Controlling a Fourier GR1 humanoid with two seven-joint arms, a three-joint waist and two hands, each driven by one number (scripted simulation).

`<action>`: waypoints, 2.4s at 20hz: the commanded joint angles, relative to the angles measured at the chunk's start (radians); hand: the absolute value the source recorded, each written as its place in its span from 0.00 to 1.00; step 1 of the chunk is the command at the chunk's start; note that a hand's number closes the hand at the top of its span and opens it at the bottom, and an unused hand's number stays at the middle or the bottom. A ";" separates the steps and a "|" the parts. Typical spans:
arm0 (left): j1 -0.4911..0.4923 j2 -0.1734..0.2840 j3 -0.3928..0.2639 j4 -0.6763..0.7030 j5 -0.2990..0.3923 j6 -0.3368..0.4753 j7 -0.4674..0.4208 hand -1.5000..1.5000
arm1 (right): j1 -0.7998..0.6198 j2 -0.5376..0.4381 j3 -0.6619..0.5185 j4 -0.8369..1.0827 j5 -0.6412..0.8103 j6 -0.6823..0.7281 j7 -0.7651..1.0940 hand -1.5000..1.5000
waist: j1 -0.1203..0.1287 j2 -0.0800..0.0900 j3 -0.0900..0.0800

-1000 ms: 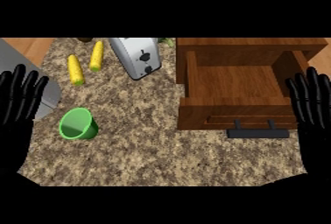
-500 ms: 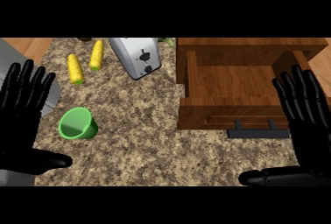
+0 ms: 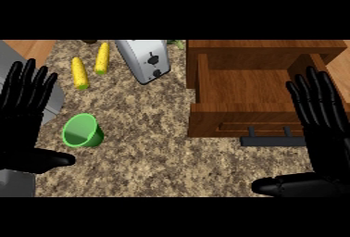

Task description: Pick up the cup, place it into the drawer and close the drawer

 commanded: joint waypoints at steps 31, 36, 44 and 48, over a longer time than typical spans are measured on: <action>0.038 0.032 0.081 0.549 -0.179 -0.077 -0.362 0.00 | 0.051 -0.011 -0.062 -0.038 -0.041 0.069 -0.017 0.00 | -0.003 0.000 0.000; 0.015 0.061 0.086 0.704 -0.214 -0.108 -0.450 0.00 | -0.019 -0.018 -0.066 -0.006 -0.023 0.055 0.021 0.00 | -0.002 0.001 0.000; -0.108 0.065 0.080 1.000 -0.283 -0.084 -0.637 0.00 | -0.043 -0.018 -0.073 -0.004 -0.038 0.056 0.046 0.00 | -0.005 0.002 0.000; -0.206 0.154 0.140 1.168 -0.247 -0.150 -0.674 0.00 | -0.082 -0.009 -0.085 0.050 -0.050 0.050 0.025 0.00 | -0.008 0.003 -0.001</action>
